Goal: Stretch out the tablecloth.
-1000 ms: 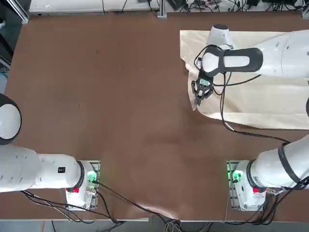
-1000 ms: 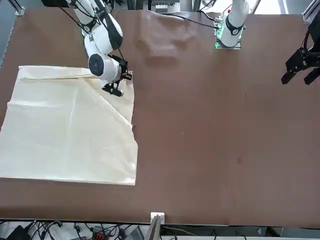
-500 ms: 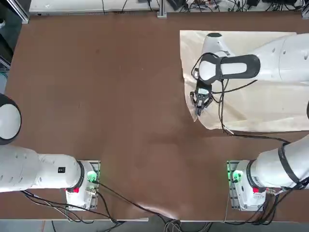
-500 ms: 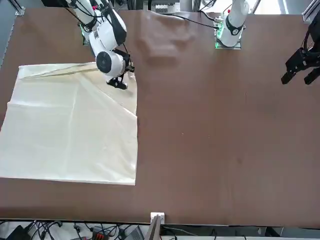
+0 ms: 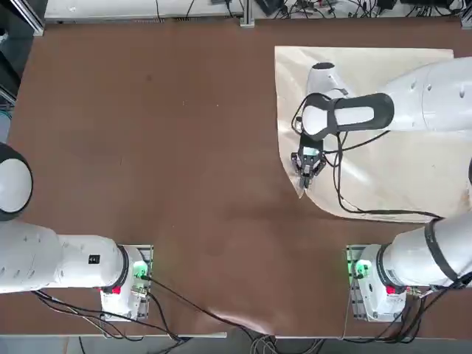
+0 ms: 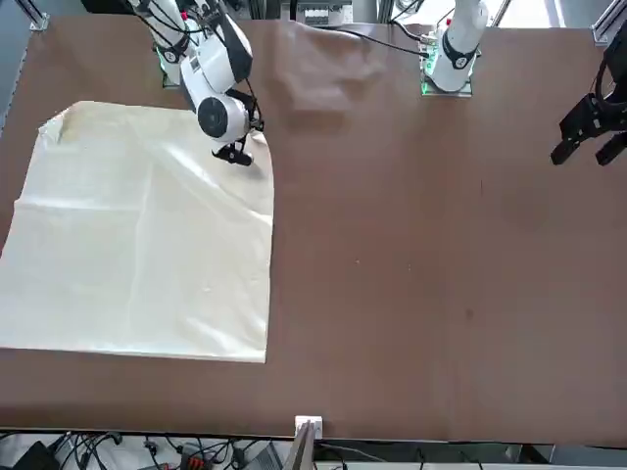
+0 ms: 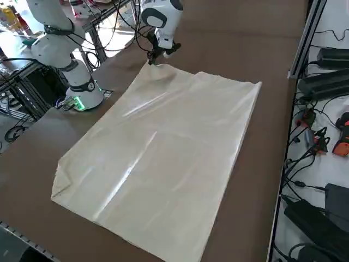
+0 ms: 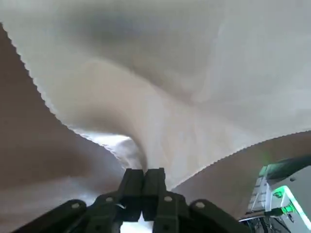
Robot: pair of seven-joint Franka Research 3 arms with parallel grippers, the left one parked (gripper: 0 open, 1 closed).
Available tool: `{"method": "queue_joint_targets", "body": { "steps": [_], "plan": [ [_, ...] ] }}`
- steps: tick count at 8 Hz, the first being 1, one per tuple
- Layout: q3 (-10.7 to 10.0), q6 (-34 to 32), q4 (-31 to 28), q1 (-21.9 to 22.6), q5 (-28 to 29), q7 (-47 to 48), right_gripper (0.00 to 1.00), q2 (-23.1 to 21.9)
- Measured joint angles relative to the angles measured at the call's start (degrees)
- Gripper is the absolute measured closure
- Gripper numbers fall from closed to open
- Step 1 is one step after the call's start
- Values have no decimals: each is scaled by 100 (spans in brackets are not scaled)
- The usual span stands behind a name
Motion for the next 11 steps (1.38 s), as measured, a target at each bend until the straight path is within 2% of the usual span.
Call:
{"method": "queue_joint_targets", "body": {
  "steps": [4,7,9,11],
  "plan": [
    [2,-2,-117,150,13,16,97,1],
    [4,12,-138,420,78,274,97,3],
    [5,14,-139,528,86,314,94,5],
    [6,13,-152,593,95,329,63,19]
  ]
}}
